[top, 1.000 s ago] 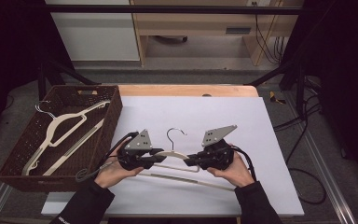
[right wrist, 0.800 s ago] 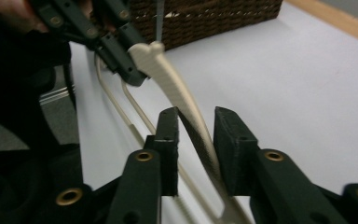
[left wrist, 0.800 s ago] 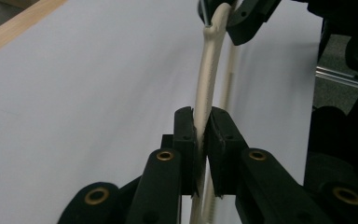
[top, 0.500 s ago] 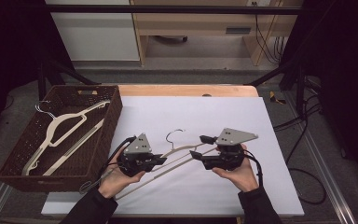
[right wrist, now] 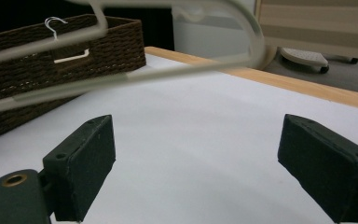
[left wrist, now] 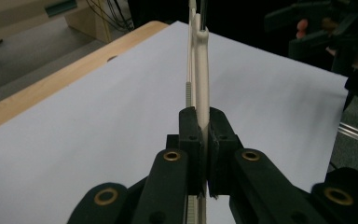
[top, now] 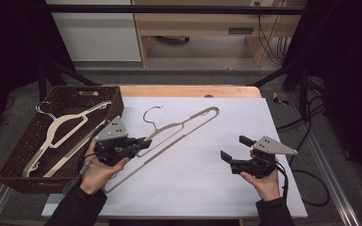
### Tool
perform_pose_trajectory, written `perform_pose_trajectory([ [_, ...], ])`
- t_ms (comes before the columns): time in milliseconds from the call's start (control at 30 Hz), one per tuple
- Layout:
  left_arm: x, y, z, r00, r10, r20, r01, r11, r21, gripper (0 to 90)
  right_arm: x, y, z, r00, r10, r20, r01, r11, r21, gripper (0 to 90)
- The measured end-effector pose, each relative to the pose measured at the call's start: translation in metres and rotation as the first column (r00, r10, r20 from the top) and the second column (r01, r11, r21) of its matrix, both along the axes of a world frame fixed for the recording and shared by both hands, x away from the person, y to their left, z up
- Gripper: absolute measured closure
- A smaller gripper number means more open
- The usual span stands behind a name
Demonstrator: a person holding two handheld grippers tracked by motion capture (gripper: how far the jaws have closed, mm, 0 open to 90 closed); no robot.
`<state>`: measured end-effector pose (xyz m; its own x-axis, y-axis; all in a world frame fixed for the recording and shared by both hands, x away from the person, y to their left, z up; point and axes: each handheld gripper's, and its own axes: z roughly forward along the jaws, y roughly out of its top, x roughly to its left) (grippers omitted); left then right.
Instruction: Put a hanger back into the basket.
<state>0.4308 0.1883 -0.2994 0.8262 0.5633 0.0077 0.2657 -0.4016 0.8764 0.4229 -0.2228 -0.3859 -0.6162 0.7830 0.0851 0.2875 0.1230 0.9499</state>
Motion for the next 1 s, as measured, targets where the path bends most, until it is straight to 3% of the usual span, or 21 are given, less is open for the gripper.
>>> perform_pose_trajectory([
  [267, 0.011, 0.041, 0.037, 0.9951, 0.067, 0.074, -0.067, 0.9978, 0.0, 86.3, -0.003, -0.013, -0.008, 0.9983, -0.053, -0.024, 0.053, 0.999, -0.003, 9.4],
  [433, 0.023, 0.077, 0.05, 0.9892, 0.127, 0.073, -0.127, 0.9919, -0.008, 86.3, -0.003, -0.016, -0.01, 0.9976, -0.063, -0.029, 0.063, 0.998, -0.003, 8.7],
  [467, 0.023, 0.077, 0.05, 0.9892, 0.127, 0.073, -0.127, 0.9919, -0.008, 86.3, -0.003, -0.016, -0.01, 0.9975, -0.065, -0.029, 0.064, 0.998, -0.004, 8.6],
  [500, 0.028, 0.092, 0.052, 0.9853, 0.153, 0.076, -0.153, 0.9882, -0.008, 86.2, -0.003, -0.016, -0.009, 0.9974, -0.067, -0.028, 0.067, 0.998, -0.006, 8.5],
  [733, 0.045, 0.143, 0.053, 0.9705, 0.23, 0.072, -0.23, 0.9731, -0.008, 86.2, -0.003, -0.015, -0.009, 0.997, -0.073, -0.027, 0.072, 0.997, -0.006, 7.7],
  [1000, 0.055, 0.173, 0.043, 0.9662, 0.253, 0.048, -0.254, 0.967, 0.016, 86.2, -0.002, -0.014, -0.011, 0.9966, -0.076, -0.031, 0.076, 0.997, -0.013, 7.3],
])
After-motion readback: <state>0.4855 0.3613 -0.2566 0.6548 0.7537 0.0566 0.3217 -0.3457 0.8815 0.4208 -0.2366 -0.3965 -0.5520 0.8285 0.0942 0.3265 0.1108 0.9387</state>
